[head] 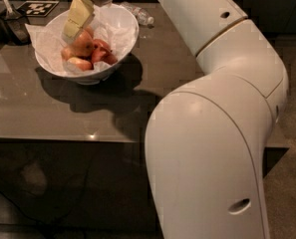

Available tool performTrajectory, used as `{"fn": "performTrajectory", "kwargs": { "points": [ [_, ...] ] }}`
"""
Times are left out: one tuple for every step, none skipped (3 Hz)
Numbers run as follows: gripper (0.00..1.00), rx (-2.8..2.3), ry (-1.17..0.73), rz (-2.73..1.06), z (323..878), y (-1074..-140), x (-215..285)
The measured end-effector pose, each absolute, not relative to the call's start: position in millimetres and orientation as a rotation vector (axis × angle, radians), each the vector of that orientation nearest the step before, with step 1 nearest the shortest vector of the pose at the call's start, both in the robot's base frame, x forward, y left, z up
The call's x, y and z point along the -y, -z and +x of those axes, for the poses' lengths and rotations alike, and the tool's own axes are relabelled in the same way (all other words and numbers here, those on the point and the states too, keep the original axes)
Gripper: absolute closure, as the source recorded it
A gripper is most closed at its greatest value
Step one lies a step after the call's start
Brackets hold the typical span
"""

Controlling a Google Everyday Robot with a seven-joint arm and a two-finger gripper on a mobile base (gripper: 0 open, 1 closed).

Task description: Pick apple from white bowl

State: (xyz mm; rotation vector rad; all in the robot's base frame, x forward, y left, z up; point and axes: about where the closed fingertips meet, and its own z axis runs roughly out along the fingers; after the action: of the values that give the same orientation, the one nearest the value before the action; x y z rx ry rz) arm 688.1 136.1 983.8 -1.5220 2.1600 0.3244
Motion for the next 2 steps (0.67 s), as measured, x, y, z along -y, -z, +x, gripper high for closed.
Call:
{"fn": "performTrajectory", "kwargs": {
  "points": [
    [0.00, -2.214, -0.401, -1.474, 702, -959, -146],
    [0.00, -2.283, -0.456, -1.428, 716, -929, -151]
  ]
}}
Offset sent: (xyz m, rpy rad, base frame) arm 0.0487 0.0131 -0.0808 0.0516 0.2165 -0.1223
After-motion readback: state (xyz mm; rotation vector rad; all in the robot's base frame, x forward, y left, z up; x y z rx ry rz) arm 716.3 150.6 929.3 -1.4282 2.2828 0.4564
